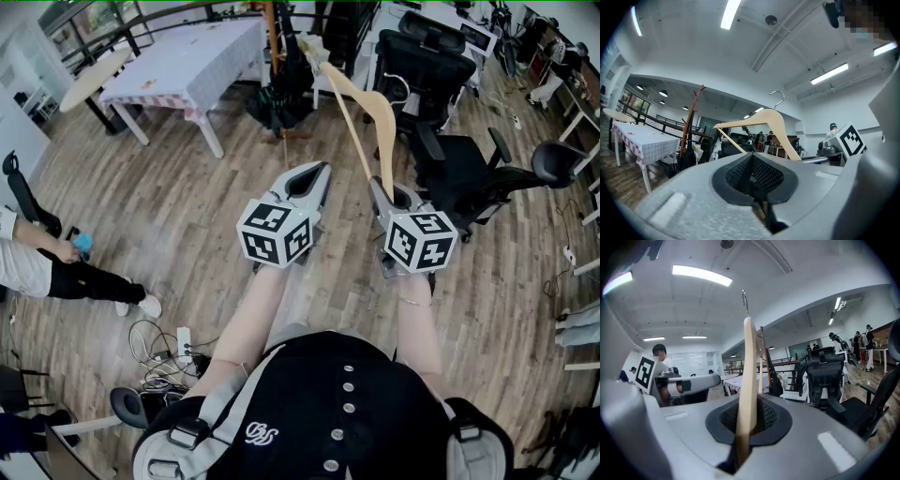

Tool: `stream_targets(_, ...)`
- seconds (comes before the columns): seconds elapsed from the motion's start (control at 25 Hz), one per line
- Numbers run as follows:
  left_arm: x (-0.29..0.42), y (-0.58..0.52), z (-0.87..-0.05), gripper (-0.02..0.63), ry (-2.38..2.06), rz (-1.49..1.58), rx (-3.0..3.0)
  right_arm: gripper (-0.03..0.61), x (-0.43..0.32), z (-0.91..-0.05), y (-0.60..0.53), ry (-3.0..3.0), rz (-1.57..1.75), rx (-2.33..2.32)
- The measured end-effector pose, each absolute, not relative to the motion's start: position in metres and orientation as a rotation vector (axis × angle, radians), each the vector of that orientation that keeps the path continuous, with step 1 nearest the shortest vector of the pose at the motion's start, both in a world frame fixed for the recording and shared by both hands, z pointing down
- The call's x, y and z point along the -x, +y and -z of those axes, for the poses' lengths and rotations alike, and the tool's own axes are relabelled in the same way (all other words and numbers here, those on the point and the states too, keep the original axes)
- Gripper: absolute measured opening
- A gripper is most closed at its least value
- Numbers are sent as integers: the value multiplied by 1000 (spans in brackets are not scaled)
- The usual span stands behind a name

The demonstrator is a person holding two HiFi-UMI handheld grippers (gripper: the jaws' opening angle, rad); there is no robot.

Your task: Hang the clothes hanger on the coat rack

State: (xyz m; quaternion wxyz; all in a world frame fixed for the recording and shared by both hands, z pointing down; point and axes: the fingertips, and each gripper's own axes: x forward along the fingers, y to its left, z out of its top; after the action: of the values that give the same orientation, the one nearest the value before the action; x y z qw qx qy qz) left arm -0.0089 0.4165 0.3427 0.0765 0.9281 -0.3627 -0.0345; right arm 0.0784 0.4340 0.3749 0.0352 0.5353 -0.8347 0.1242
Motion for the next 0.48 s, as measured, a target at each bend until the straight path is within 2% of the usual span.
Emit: stream_targets(0.48,22,395,-344,-2,-1111,122,-2764,-5,-55,-380,414,-2555,-357,-1594)
